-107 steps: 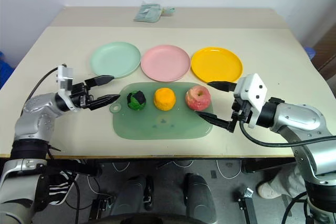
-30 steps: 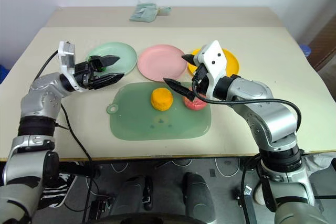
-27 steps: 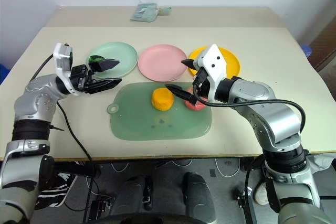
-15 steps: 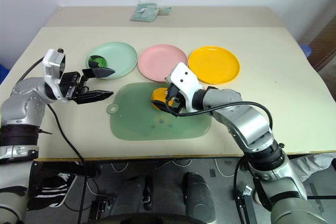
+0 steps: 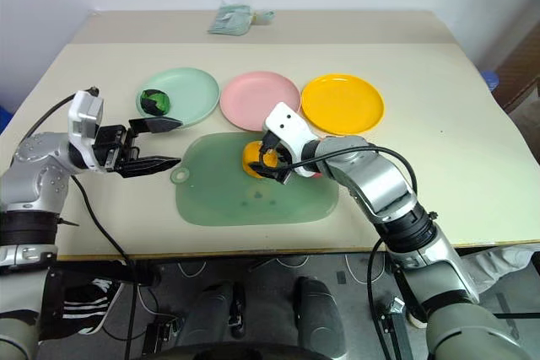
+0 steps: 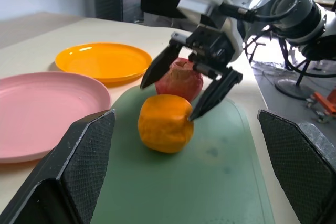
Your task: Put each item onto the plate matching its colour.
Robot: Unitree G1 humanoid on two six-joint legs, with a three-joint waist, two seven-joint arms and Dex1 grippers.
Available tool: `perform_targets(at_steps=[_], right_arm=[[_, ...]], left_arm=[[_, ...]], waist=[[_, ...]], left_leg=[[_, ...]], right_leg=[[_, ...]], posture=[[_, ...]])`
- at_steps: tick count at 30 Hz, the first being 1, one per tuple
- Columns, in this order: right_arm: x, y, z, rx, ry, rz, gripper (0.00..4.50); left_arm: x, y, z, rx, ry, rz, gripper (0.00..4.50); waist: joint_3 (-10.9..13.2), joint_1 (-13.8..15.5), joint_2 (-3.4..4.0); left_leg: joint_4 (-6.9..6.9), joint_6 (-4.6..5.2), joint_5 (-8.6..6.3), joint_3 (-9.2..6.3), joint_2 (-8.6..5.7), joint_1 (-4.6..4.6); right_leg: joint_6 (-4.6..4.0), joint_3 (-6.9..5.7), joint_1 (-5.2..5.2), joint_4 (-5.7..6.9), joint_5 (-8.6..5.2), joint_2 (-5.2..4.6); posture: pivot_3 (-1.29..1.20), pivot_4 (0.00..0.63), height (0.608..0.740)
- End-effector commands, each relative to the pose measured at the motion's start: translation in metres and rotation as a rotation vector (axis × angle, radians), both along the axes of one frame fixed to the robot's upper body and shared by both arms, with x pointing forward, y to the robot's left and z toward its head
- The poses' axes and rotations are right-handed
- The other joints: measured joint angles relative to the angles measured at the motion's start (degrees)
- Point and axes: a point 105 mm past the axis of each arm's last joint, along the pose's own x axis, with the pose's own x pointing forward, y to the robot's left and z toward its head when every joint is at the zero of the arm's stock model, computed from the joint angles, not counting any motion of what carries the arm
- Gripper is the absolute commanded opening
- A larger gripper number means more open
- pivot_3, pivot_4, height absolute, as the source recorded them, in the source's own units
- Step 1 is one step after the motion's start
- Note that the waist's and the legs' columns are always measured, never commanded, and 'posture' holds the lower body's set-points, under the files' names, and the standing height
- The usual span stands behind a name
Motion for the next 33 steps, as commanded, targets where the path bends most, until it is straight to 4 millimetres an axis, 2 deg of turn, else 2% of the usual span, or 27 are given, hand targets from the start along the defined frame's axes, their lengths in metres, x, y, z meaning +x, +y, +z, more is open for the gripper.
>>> perform_targets(at_steps=[1,8,9,12,14,16,18,21,23,25,28,33], right_arm=[[-0.002,0.005,0.003,0.02,0.028,0.025,4.5],[-0.005,0.011,-0.003,0.01,0.055,0.042,4.5],[-0.005,0.011,-0.003,0.011,0.054,0.045,3.97],[0.0,0.01,0.022,0.115,0.013,0.024,2.99],[0.005,0.006,0.039,0.176,-0.02,0.011,2.99],[0.016,-0.009,0.065,0.284,-0.064,-0.053,2.99],[0.029,-0.028,0.081,0.327,-0.129,-0.127,2.99],[0.075,-0.09,0.1,0.346,-0.252,-0.484,2.99],[0.089,-0.117,0.1,0.311,-0.29,-0.607,2.99],[0.095,-0.128,0.098,0.307,-0.3,-0.647,2.99],[0.103,-0.136,0.089,0.282,-0.313,-0.676,2.99],[0.108,-0.137,0.054,0.234,-0.269,-0.673,2.99]], left_arm=[[-0.004,0.001,0.008,0.006,-0.035,0.005,4.44],[-0.003,-0.001,0.007,0.005,-0.035,0.01,4.44],[-0.003,-0.001,0.007,0.005,-0.036,0.011,4.5],[-0.001,-0.002,0.008,-0.004,-0.037,0.017,4.5],[0.001,-0.002,0.01,-0.018,-0.039,0.029,4.5],[0.009,0.0,0.015,-0.043,-0.067,0.084,4.5],[0.018,0.002,0.017,-0.048,-0.083,0.145,4.5],[0.037,-0.001,0.027,-0.1,-0.167,0.265,4.5],[0.047,-0.005,0.029,-0.128,-0.169,0.315,4.5],[0.051,-0.011,0.029,-0.156,-0.155,0.327,4.5],[0.056,-0.018,0.028,-0.183,-0.167,0.36,4.5],[0.056,-0.023,0.02,-0.164,-0.167,0.359,4.5]], waist=[[0.0,0.0,0.01],[0.0,0.0,0.01],[0.0,0.0,0.01],[0.0,0.0,0.01],[0.0,0.0,0.02],[0.0,0.2,0.02],[0.0,0.4,0.02],[0.0,0.4,0.02],[0.0,0.5,0.02],[0.0,0.1,0.02],[0.0,-0.5,0.07],[0.1,-1.0,0.11]], left_leg=[[-0.01,0.0,0.0,0.0,0.0,0.0],[-0.01,0.0,0.0,0.0,0.0,0.0],[-0.01,0.0,0.0,-0.01,0.0,0.0],[-0.01,0.0,0.0,0.0,0.0,0.0],[-0.01,0.0,0.0,0.0,0.0,-0.01],[-0.01,0.0,0.0,0.0,0.0,-0.01],[0.0,0.0,0.0,-0.01,-0.01,-0.02],[0.0,0.0,0.0,0.01,-0.03,-0.01],[0.0,-0.01,0.0,0.01,-0.05,-0.02],[-0.07,0.01,0.0,0.04,-0.05,-0.02],[-0.18,0.02,-0.01,0.09,-0.03,-0.02],[-0.2,0.02,-0.01,0.08,0.03,0.01]], right_leg=[[0.0,0.0,0.0,0.0,0.0,0.0],[0.01,0.0,0.0,0.0,0.01,0.0],[0.01,0.0,0.0,0.0,0.01,0.0],[0.02,0.0,-0.01,0.0,0.01,0.0],[0.02,0.0,-0.01,0.0,0.01,0.0],[0.05,0.0,-0.01,0.0,0.03,0.0],[0.08,0.0,0.01,-0.01,0.05,-0.01],[0.13,0.0,0.02,-0.03,0.08,-0.02],[0.14,0.0,0.03,-0.04,0.08,-0.03],[0.18,0.0,0.02,-0.08,0.1,-0.03],[0.2,0.02,-0.05,-0.06,0.11,0.0],[0.19,0.03,-0.11,0.04,0.11,0.07]], posture=[[0.0,0.15,0.74],[0.0,0.15,0.74],[0.0,0.15,0.74],[0.0,0.15,0.74],[0.0,0.15,0.74],[0.0,0.15,0.74],[0.0,0.15,0.74],[0.0,0.15,0.74],[0.0,0.15,0.74],[0.0,0.15,0.74],[0.0,0.15,0.74],[0.0,0.15,0.74]])
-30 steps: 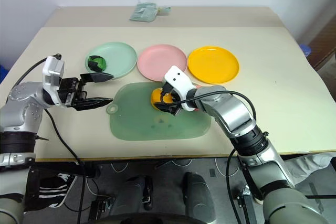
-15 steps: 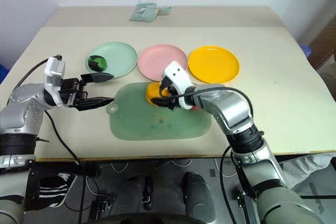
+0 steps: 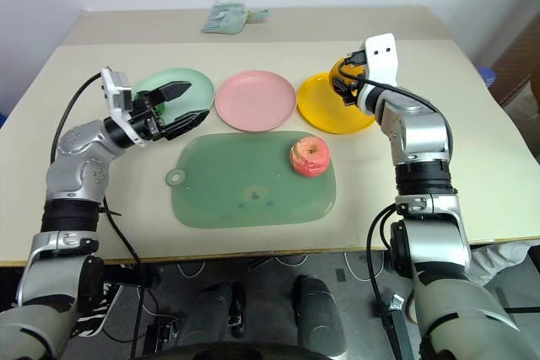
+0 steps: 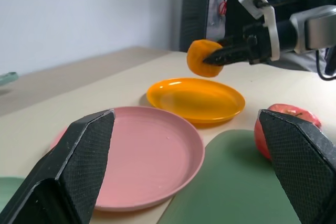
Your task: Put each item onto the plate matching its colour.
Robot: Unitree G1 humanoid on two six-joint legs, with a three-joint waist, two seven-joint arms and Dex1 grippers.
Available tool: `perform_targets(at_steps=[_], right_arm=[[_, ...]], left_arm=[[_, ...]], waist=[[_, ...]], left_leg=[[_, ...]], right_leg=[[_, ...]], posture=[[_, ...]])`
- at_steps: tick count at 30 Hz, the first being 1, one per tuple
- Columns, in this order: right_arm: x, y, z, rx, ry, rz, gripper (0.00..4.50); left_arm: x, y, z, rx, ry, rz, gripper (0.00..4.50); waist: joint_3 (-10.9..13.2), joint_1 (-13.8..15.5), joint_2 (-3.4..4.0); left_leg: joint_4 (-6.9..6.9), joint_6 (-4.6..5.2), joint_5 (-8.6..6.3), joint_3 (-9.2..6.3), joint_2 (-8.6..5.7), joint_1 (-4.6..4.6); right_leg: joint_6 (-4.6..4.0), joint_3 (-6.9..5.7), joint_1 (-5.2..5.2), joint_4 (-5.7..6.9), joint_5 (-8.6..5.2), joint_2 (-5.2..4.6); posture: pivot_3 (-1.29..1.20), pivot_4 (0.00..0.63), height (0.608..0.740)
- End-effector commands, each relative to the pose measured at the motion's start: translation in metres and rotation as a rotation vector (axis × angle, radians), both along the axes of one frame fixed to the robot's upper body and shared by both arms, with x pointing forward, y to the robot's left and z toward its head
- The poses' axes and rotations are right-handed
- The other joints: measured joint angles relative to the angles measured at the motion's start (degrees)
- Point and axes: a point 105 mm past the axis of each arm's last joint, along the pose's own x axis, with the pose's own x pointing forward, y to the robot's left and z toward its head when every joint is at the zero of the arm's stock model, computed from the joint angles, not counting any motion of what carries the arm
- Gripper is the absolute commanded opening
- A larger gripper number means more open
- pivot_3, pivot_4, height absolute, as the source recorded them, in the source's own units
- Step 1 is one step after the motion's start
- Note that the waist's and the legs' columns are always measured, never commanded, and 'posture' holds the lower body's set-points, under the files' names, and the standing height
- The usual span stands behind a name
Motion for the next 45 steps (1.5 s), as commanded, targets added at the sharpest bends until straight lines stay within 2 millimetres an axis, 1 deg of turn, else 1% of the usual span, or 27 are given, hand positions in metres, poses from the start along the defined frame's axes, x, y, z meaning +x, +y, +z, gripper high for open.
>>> perform_targets(at_steps=[1,3,4,5,8,11,12,13,15,17,18,19,21,23,26,29,31,35,40,43,45], right_arm=[[0.002,0.002,-0.005,0.006,-0.018,0.013,2.99],[0.003,0.0,-0.009,0.009,-0.012,0.013,3.95],[0.003,0.0,-0.008,0.008,-0.015,0.016,4.28],[0.003,0.0,-0.006,0.023,-0.013,0.015,4.46],[-0.001,0.0,0.014,0.024,-0.063,0.03,4.46],[-0.012,0.004,0.034,0.059,-0.111,0.105,4.46],[-0.019,0.008,0.038,0.067,-0.119,0.147,4.46],[-0.031,0.015,0.042,0.073,-0.118,0.221,4.46],[-0.058,0.032,0.044,0.07,-0.082,0.375,4.46],[-0.086,0.045,0.039,0.036,-0.036,0.499,4.46],[-0.097,0.048,0.034,0.006,-0.01,0.536,4.46],[-0.104,0.049,0.028,-0.042,0.009,0.552,4.46],[-0.111,0.048,0.017,-0.089,0.049,0.551,4.46],[-0.114,0.046,0.007,-0.114,0.076,0.539,4.46],[-0.116,0.043,-0.008,-0.177,0.111,0.531,4.46],[-0.111,0.042,-0.011,-0.164,0.122,0.506,4.46],[-0.11,0.041,-0.016,-0.192,0.129,0.502,4.46],[-0.112,0.042,-0.025,-0.207,0.161,0.511,4.46],[-0.114,0.045,-0.036,-0.204,0.212,0.524,4.46],[-0.114,0.046,-0.041,-0.204,0.236,0.529,4.46],[-0.114,0.047,-0.048,-0.238,0.252,0.534,4.46]], left_arm=[[-0.003,0.0,0.007,0.02,-0.047,-0.004,4.5],[-0.004,-0.001,0.007,0.029,-0.053,-0.012,4.5],[-0.005,-0.001,0.007,0.033,-0.055,-0.014,4.5],[-0.005,0.0,0.007,0.033,-0.052,-0.016,4.5],[-0.009,0.007,0.004,0.041,-0.023,-0.035,4.5],[-0.018,0.009,0.005,0.037,-0.008,-0.102,4.5],[-0.022,0.009,0.007,0.027,-0.002,-0.131,4.5],[-0.028,0.009,0.009,0.011,0.014,-0.174,4.5],[-0.036,0.009,0.01,0.014,0.034,-0.221,4.5],[-0.036,0.011,0.007,0.064,0.043,-0.214,4.5],[-0.038,0.012,0.006,0.076,0.056,-0.227,4.5],[-0.038,0.013,0.008,0.076,0.058,-0.239,4.5],[-0.042,0.011,0.012,0.065,0.053,-0.278,4.5],[-0.044,0.01,0.013,0.09,0.024,-0.301,4.5],[-0.045,0.013,0.006,0.146,0.005,-0.316,4.5],[-0.045,0.013,0.004,0.15,0.001,-0.324,4.5],[-0.046,0.012,0.004,0.144,0.003,-0.329,4.5],[-0.049,0.009,0.002,0.151,0.003,-0.344,4.5],[-0.058,0.009,-0.01,0.214,0.017,-0.374,4.5],[-0.059,0.01,-0.011,0.204,0.017,-0.37,4.5],[-0.058,0.01,-0.012,0.201,0.025,-0.362,4.5]], waist=[[0.0,0.0,0.0],[0.0,0.1,0.0],[0.0,0.2,0.01],[0.0,0.4,0.02],[0.0,0.6,0.02],[0.0,0.7,0.03],[0.0,0.8,0.03],[0.0,0.9,0.03],[0.0,1.1,0.03],[0.0,1.2,0.02],[0.0,1.1,0.02],[0.0,1.1,0.02],[0.0,1.0,0.02],[0.0,1.0,0.01],[0.0,1.0,0.01],[0.0,1.0,0.01],[0.0,1.0,0.01],[0.0,1.2,0.01],[0.0,1.0,0.01],[0.0,1.0,0.01],[0.0,1.1,0.0]], left_leg=[[0.02,0.0,0.0,0.0,0.0,0.0],[0.07,-0.01,0.0,0.01,-0.02,-0.01],[0.08,-0.01,0.01,0.01,-0.03,-0.01],[0.08,-0.01,0.01,0.01,-0.04,-0.02],[0.08,-0.01,0.0,0.01,-0.03,-0.02],[0.07,-0.01,0.0,0.0,-0.03,-0.02],[0.07,-0.01,0.0,0.0,-0.03,-0.02],[0.07,-0.01,0.0,0.0,-0.03,-0.02],[0.06,-0.01,0.0,-0.05,-0.02,-0.04],[0.05,0.0,-0.01,-0.07,-0.02,-0.03],[0.05,0.0,0.0,-0.08,-0.02,-0.03],[0.06,0.0,-0.01,-0.07,-0.02,-0.02],[0.11,0.0,0.0,-0.05,-0.03,-0.01],[0.18,-0.01,0.0,-0.06,-0.02,0.0],[0.18,-0.01,0.0,-0.06,-0.02,0.0],[0.16,-0.01,0.0,-0.03,-0.03,-0.01],[0.16,-0.01,0.0,-0.04,-0.03,-0.03],[0.17,-0.01,0.0,-0.04,-0.03,-0.03],[0.16,-0.01,0.0,-0.04,-0.03,-0.03],[0.16,-0.01,0.0,-0.05,-0.02,-0.02],[0.17,-0.01,0.0,-0.05,-0.02,-0.02]], right_leg=[[0.0,0.0,0.01,0.0,0.0,-0.01],[0.0,0.01,0.03,-0.02,0.01,-0.05],[0.0,0.02,0.04,-0.02,0.01,-0.06],[0.01,0.03,0.04,-0.02,0.01,-0.07],[0.0,0.03,0.03,-0.02,0.0,-0.06],[0.0,0.02,0.03,-0.02,0.0,-0.06],[0.0,0.02,0.03,-0.02,0.0,-0.07],[0.0,0.02,0.03,-0.02,0.0,-0.07],[0.0,0.01,0.04,-0.04,0.0,-0.07],[0.0,0.0,0.05,-0.04,-0.01,-0.07],[0.0,-0.01,0.06,-0.04,-0.01,-0.08],[-0.01,-0.01,0.07,-0.04,-0.01,-0.07],[-0.11,0.0,0.08,-0.08,-0.07,-0.08],[-0.2,0.0,0.11,-0.08,-0.12,-0.08],[-0.21,0.0,0.1,-0.09,-0.13,-0.07],[-0.2,0.01,0.07,-0.09,-0.12,-0.07],[-0.2,0.0,0.07,-0.09,-0.12,-0.07],[-0.19,0.0,0.08,-0.1,-0.12,-0.08],[-0.2,0.0,0.07,-0.11,-0.12,-0.08],[-0.2,0.01,0.07,-0.1,-0.12,-0.07],[-0.21,0.0,0.07,-0.1,-0.12,-0.07]], posture=[[0.0,0.15,0.74],[0.0,0.15,0.74],[0.0,0.15,0.74],[0.0,0.15,0.74],[0.0,0.15,0.74],[0.0,0.15,0.74],[0.0,0.15,0.74],[0.0,0.15,0.74],[0.0,0.15,0.74],[0.0,0.15,0.74],[0.0,0.15,0.74],[0.0,0.15,0.74],[0.0,0.15,0.74],[0.0,0.15,0.74],[0.0,0.15,0.74],[0.0,0.15,0.74],[0.0,0.15,0.74],[0.0,0.15,0.74],[0.0,0.15,0.74],[0.0,0.15,0.74],[0.0,0.15,0.74]])
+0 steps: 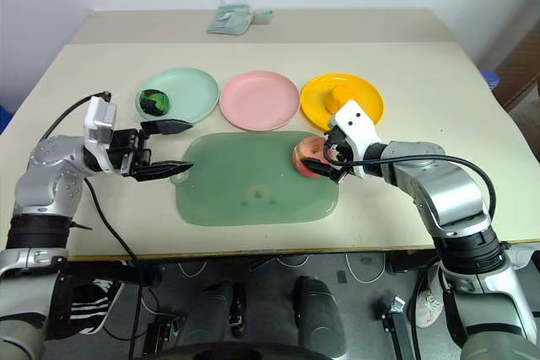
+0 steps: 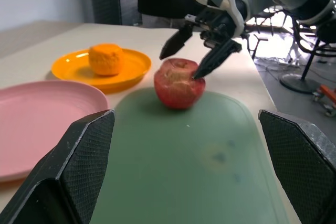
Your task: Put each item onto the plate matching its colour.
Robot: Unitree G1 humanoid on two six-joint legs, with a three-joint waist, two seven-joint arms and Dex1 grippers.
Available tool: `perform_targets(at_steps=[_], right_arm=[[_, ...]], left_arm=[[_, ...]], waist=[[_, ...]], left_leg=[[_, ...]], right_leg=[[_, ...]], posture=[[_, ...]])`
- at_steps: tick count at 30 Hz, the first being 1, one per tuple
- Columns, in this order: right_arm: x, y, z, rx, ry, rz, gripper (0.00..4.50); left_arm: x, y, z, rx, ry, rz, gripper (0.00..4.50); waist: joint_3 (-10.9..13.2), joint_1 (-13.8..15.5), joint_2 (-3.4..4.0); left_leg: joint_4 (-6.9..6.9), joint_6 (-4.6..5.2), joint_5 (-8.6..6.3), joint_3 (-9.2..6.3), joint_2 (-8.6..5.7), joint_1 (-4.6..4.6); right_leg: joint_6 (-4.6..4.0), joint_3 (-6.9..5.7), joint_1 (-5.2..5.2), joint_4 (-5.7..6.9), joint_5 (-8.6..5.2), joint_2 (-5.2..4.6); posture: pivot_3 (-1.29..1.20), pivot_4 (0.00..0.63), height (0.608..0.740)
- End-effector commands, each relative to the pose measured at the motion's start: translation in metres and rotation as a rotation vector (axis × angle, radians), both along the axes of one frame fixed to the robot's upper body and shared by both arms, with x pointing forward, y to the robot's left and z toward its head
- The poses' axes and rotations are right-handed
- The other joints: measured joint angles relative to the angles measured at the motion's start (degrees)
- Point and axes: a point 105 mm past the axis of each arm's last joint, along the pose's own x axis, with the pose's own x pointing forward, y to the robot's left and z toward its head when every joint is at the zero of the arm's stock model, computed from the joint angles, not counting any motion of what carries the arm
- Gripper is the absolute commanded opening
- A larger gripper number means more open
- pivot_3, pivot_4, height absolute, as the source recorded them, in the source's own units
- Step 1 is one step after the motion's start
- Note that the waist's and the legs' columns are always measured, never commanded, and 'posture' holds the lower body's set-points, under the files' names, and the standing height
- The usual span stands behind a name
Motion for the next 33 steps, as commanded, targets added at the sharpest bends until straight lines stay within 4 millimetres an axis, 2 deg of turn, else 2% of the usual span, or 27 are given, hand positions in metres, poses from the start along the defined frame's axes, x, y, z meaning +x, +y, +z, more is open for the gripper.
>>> perform_targets(at_steps=[1,3,7,8,11,14,16,20,24,28,33], right_arm=[[-0.001,0.001,-0.007,-0.052,0.003,0.016,4.46],[-0.003,0.002,-0.01,-0.064,0.019,0.033,4.46],[-0.001,0.002,-0.01,-0.061,0.012,0.023,3.35],[-0.001,0.005,-0.005,-0.049,-0.002,0.03,3.24],[0.007,0.009,0.013,-0.002,-0.055,0.013,3.24],[0.017,0.017,0.034,0.056,-0.127,0.001,3.24],[0.026,0.023,0.046,0.086,-0.176,-0.014,3.24],[0.057,0.047,0.077,0.136,-0.331,-0.045,3.24],[0.083,0.076,0.093,0.194,-0.404,-0.043,3.24],[0.112,0.104,0.088,0.105,-0.485,-0.065,3.24],[0.131,0.102,0.058,0.062,-0.449,-0.123,3.24]], left_arm=[[-0.001,0.001,0.008,0.017,-0.045,0.004,4.5],[0.0,0.002,0.006,0.019,-0.036,0.01,4.5],[0.001,0.004,0.006,0.003,-0.03,0.017,4.5],[0.002,0.005,0.007,-0.005,-0.034,0.028,4.5],[0.011,0.01,0.01,-0.038,-0.039,0.094,4.5],[0.032,0.02,0.014,-0.069,-0.073,0.26,4.5],[0.038,0.023,0.019,-0.12,-0.074,0.312,4.5],[0.055,0.026,0.02,-0.144,-0.098,0.47,4.5],[0.065,0.029,0.016,-0.106,-0.113,0.559,4.5],[0.067,0.032,0.015,-0.056,-0.121,0.583,4.5],[0.059,0.033,0.019,-0.06,-0.135,0.572,4.5]], waist=[[0.0,0.1,0.0],[0.0,0.1,-0.02],[0.0,0.1,-0.02],[0.0,0.1,-0.02],[0.0,0.0,-0.02],[0.0,0.0,-0.02],[0.0,-0.2,-0.02],[0.0,-0.2,-0.01],[0.0,-0.2,-0.02],[0.0,-0.4,0.0],[0.0,-0.1,0.0]], left_leg=[[0.0,0.0,0.0,0.0,0.0,0.01],[0.01,0.0,0.0,0.0,-0.01,0.0],[0.01,0.0,0.0,0.0,-0.01,0.0],[0.01,0.0,0.0,0.0,-0.01,0.01],[0.01,0.0,0.0,0.0,-0.01,0.01],[0.01,0.0,0.0,-0.01,-0.01,0.0],[0.01,0.0,0.0,0.01,-0.01,0.0],[0.0,0.0,0.0,0.02,-0.01,0.01],[-0.01,0.0,0.0,0.03,-0.01,0.0],[-0.03,0.0,0.0,0.06,-0.01,0.0],[-0.07,-0.01,0.0,0.05,-0.03,-0.06]], right_leg=[[0.0,0.0,0.01,0.0,0.0,0.0],[0.0,0.0,0.02,-0.02,0.0,-0.01],[0.0,0.0,0.04,-0.04,0.0,-0.01],[0.0,0.0,0.03,-0.03,0.0,-0.01],[0.0,0.0,0.03,-0.03,0.0,-0.01],[0.01,0.0,0.02,0.0,0.01,0.0],[0.08,0.0,0.0,0.01,0.05,0.0],[0.2,0.0,-0.01,0.04,0.12,0.01],[0.2,-0.01,-0.01,0.07,0.12,0.02],[0.2,-0.01,-0.03,0.08,0.13,0.01],[0.21,-0.01,-0.03,0.05,0.13,-0.03]], posture=[[0.0,0.15,0.74],[0.0,0.15,0.74],[0.0,0.15,0.74],[0.0,0.15,0.74],[0.0,0.15,0.74],[0.0,0.15,0.74],[0.0,0.15,0.74],[0.0,0.15,0.74],[0.0,0.15,0.74],[0.0,0.15,0.74],[0.0,0.15,0.74]])
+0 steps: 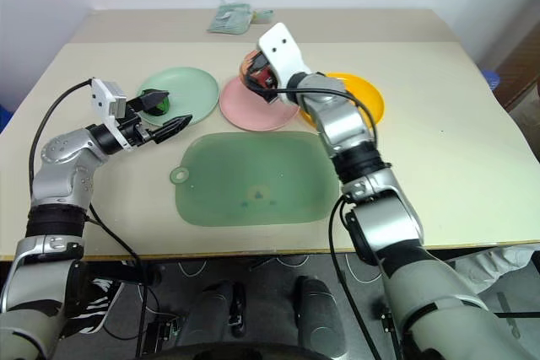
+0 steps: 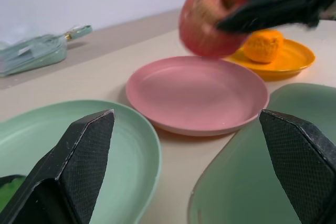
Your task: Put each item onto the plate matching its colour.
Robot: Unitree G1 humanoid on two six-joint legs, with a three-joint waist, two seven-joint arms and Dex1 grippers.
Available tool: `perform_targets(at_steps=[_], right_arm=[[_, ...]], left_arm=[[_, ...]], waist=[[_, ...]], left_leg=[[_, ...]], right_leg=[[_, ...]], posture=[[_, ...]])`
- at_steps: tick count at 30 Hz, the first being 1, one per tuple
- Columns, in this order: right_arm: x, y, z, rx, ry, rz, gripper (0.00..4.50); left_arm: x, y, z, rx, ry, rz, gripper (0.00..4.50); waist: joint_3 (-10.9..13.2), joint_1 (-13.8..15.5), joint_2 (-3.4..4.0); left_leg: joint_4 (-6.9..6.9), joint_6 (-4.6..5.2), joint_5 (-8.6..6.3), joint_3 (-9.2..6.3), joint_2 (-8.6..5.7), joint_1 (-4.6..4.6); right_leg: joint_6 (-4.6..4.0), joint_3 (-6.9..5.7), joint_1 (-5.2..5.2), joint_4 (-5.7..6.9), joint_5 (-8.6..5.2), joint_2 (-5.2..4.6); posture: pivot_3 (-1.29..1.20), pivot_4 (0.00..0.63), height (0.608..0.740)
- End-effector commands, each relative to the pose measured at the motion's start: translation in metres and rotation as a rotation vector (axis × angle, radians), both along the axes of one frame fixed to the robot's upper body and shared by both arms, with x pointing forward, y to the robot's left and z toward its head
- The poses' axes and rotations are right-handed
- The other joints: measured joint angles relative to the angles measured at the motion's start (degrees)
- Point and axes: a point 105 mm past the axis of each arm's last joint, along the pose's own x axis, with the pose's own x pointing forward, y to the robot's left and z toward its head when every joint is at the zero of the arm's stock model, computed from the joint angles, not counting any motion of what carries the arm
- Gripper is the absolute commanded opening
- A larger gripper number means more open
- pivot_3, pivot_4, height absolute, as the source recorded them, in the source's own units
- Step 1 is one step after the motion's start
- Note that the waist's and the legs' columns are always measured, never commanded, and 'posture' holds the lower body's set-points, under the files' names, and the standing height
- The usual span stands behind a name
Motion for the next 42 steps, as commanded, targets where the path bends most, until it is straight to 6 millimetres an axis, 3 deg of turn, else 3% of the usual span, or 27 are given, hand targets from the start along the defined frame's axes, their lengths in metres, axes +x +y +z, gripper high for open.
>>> perform_targets(at_steps=[1,3,5,6,10,16,20,25,31,34,37,42], right_arm=[[0.01,-0.01,-0.001,0.002,-0.03,-0.05,3.24],[0.011,-0.011,-0.013,0.031,0.026,-0.043,3.24],[0.01,-0.009,-0.021,0.062,0.073,-0.025,4.25],[0.009,-0.008,-0.025,0.07,0.095,-0.013,4.46],[0.008,-0.008,-0.023,0.078,0.082,-0.012,4.46],[-0.003,-0.015,0.043,0.281,-0.125,0.075,4.46],[-0.037,-0.017,0.056,0.282,-0.18,0.254,4.46],[-0.092,-0.038,0.048,0.192,-0.231,0.427,4.46],[-0.155,-0.099,0.027,0.114,-0.085,0.528,4.46],[-0.172,-0.116,0.01,0.04,-0.006,0.515,4.46],[-0.173,-0.123,-0.015,-0.074,0.008,0.435,4.46],[-0.18,-0.124,-0.012,-0.045,0.006,0.383,4.46]], left_arm=[[-0.008,0.001,0.018,0.008,-0.068,-0.005,4.5],[-0.011,0.001,0.018,0.007,-0.067,-0.007,4.5],[-0.014,0.0,0.017,0.011,-0.068,-0.008,4.5],[-0.016,0.0,0.018,0.01,-0.074,-0.014,4.5],[-0.027,-0.011,0.019,0.003,-0.071,-0.103,4.5],[-0.036,-0.017,0.03,-0.054,-0.097,-0.177,4.5],[-0.041,-0.022,0.035,-0.082,-0.097,-0.246,4.5],[-0.064,-0.032,0.028,-0.066,-0.013,-0.449,4.5],[-0.062,-0.029,0.023,-0.052,0.021,-0.511,4.5],[-0.058,-0.036,0.017,-0.079,0.039,-0.536,4.5],[-0.051,-0.047,0.009,-0.102,0.05,-0.568,4.5],[-0.044,-0.059,0.014,-0.111,0.02,-0.617,4.5]], waist=[[0.0,0.0,0.0],[0.0,-0.1,0.01],[0.0,-0.4,0.02],[0.0,-0.4,0.02],[0.0,-0.8,0.03],[0.0,-1.0,0.04],[0.0,-0.6,0.03],[0.0,-0.1,0.03],[0.0,0.3,0.05],[0.0,0.1,0.03],[0.0,0.0,0.02],[0.0,0.3,0.01]], left_leg=[[0.0,0.0,0.0,0.01,0.0,-0.01],[0.0,0.0,0.0,0.02,-0.01,-0.01],[0.0,0.0,0.0,0.02,0.0,0.0],[0.0,-0.01,0.0,0.01,0.02,0.01],[-0.02,-0.02,0.01,0.0,0.06,0.07],[-0.02,-0.02,0.01,-0.01,0.04,0.04],[-0.04,-0.02,0.01,-0.04,0.04,0.05],[-0.01,-0.02,0.01,-0.04,0.03,0.05],[0.01,-0.02,0.01,-0.05,0.01,0.07],[0.04,-0.02,0.01,-0.03,0.02,0.11],[0.04,-0.02,0.01,-0.04,0.03,0.2],[0.08,-0.02,0.01,-0.03,0.02,0.16]], right_leg=[[0.0,0.0,0.0,-0.02,0.0,0.0],[0.0,0.01,0.01,-0.02,0.0,-0.03],[0.0,0.01,0.0,0.0,0.0,-0.02],[0.0,0.01,-0.01,0.03,0.0,0.01],[-0.01,0.01,-0.01,0.09,0.0,0.05],[-0.01,0.01,-0.01,0.06,0.0,0.02],[0.0,0.0,0.01,0.04,0.0,0.02],[0.0,-0.01,0.04,0.02,0.0,0.01],[-0.13,-0.01,0.08,-0.04,-0.09,0.01],[-0.18,0.0,0.1,-0.07,-0.12,0.02],[-0.19,-0.01,0.15,-0.05,-0.13,0.05],[-0.18,0.02,0.11,-0.03,-0.13,0.06]], posture=[[0.0,0.15,0.74],[0.0,0.15,0.74],[0.0,0.15,0.74],[0.0,0.15,0.74],[0.0,0.15,0.74],[0.0,0.15,0.74],[0.0,0.15,0.74],[0.0,0.15,0.74],[0.0,0.15,0.74],[0.0,0.15,0.74],[0.0,0.15,0.74],[0.0,0.15,0.74]])
